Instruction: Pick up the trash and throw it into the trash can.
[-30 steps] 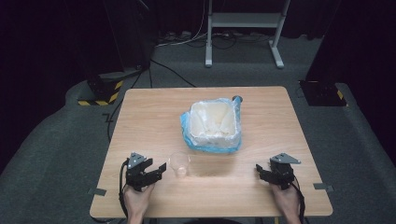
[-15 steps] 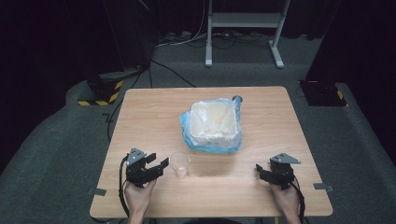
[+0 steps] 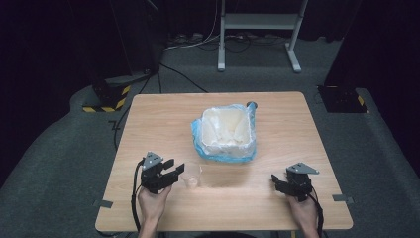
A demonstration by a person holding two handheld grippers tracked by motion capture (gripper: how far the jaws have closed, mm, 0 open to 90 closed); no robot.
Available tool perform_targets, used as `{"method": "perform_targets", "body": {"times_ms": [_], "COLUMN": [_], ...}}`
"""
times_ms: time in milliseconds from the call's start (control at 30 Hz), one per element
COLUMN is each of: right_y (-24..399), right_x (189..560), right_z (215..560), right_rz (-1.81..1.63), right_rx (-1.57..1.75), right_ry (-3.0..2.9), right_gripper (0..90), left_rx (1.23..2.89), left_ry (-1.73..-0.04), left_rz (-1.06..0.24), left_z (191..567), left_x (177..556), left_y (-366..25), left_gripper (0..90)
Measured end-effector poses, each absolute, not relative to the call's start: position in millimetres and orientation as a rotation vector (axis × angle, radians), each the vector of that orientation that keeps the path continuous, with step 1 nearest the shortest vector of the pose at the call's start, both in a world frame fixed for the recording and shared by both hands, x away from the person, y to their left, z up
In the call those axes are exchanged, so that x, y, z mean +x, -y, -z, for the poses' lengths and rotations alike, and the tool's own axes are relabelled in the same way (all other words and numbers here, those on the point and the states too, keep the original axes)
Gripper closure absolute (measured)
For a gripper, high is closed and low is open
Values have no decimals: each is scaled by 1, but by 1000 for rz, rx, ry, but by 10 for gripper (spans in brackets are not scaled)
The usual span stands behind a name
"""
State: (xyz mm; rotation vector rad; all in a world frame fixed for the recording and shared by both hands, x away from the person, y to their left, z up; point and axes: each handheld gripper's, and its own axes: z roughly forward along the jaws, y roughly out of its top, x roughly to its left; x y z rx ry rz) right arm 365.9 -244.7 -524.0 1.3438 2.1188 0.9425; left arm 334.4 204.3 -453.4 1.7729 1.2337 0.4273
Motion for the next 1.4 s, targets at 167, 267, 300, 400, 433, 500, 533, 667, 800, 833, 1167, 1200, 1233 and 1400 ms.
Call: {"method": "perform_targets", "body": {"times_ms": [167,267,300,400,433,500,533,667,800,833,1167,1200,1233,1400], "right_y": [245,245,245,245,245,244,244,244,245,245,245,245,244,244], "right_x": [366,366,366,366,366,366,366,366,366,366,366,366,366,366], "right_z": [524,524,524,524,524,524,524,524,524,524,524,524,524,524], "right_rz": [-942,-943,-942,-944,-944,-944,-944,-944,-943,-942,-942,-943,-944,-944], "right_rx": [1344,1344,1344,1346,1346,1348,1348,1348,1344,1344,1347,1346,1348,1348], "right_ry": [-2119,-2119,-2119,-2118,-2118,-2117,-2117,-2117,-2119,-2119,-2118,-2118,-2117,-2117], "right_gripper": [341,342,342,342,341,341,342,341,342,342,341,342,342,341], "left_rx": [1793,1811,1810,1808,1809,1809,1810,1816,1817,1818,1824,1824,1825,1820], "left_ry": [-1229,-1225,-1227,-1214,-1210,-1205,-1203,-1192,-1179,-1177,-1153,-1150,-1146,-1130], "left_rz": [-423,-420,-420,-429,-432,-441,-442,-455,-460,-461,-461,-457,-459,-455], "left_z": [457,459,459,460,460,461,461,461,460,460,456,455,454,448], "left_x": [340,342,342,342,342,341,341,341,340,340,339,339,339,337], "left_y": [-201,-200,-199,-198,-198,-196,-196,-194,-193,-193,-193,-193,-194,-193], "left_gripper": [609,654,671,718,732,758,770,814,841,843,851,851,852,854]}}
